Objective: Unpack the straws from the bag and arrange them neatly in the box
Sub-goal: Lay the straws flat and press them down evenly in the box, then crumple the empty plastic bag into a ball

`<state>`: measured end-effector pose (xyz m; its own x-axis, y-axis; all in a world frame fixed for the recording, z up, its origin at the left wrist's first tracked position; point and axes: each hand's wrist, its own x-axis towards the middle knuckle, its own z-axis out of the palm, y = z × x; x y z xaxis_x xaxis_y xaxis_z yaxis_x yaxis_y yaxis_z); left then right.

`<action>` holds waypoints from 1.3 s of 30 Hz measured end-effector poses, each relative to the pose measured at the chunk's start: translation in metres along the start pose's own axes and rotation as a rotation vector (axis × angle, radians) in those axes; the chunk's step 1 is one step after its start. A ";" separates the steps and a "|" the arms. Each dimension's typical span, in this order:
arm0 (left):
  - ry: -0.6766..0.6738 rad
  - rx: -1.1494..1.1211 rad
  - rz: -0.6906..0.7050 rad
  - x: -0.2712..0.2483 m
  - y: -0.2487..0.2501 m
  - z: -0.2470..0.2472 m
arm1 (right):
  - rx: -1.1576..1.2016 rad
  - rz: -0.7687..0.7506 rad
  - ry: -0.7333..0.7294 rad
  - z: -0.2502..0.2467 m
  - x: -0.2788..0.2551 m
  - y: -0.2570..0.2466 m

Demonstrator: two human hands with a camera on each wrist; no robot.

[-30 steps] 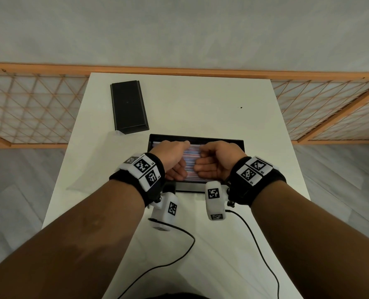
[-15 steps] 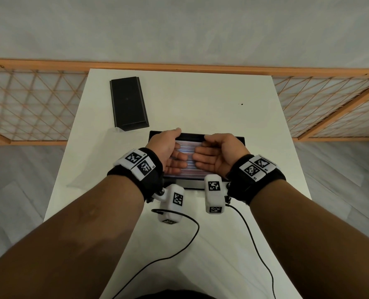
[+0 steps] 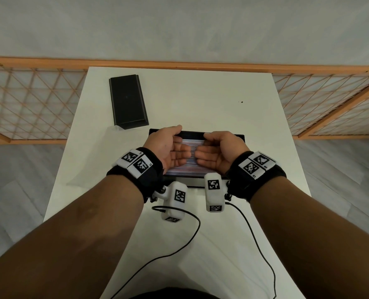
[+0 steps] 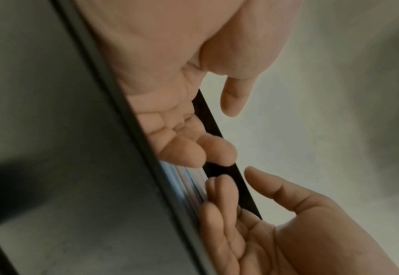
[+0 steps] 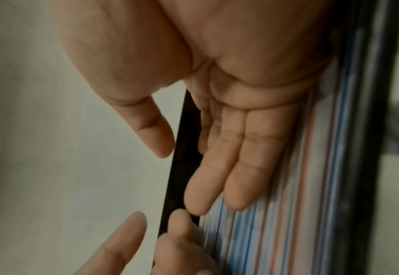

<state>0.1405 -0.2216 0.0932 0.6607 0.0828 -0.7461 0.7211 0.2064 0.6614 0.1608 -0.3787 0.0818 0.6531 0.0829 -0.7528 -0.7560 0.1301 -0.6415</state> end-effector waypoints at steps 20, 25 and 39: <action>-0.001 0.420 -0.030 -0.002 -0.002 0.006 | -0.168 0.057 -0.042 -0.001 -0.004 0.000; -0.004 0.447 -0.046 -0.006 0.001 0.005 | -0.196 0.037 -0.036 0.000 -0.006 0.000; 0.778 0.431 0.182 0.021 0.016 -0.110 | 0.002 -0.289 0.058 0.009 -0.035 -0.042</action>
<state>0.1435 -0.1094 0.0796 0.5574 0.7457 -0.3650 0.7383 -0.2442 0.6287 0.1705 -0.3782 0.1365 0.8379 -0.0143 -0.5457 -0.5384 0.1425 -0.8305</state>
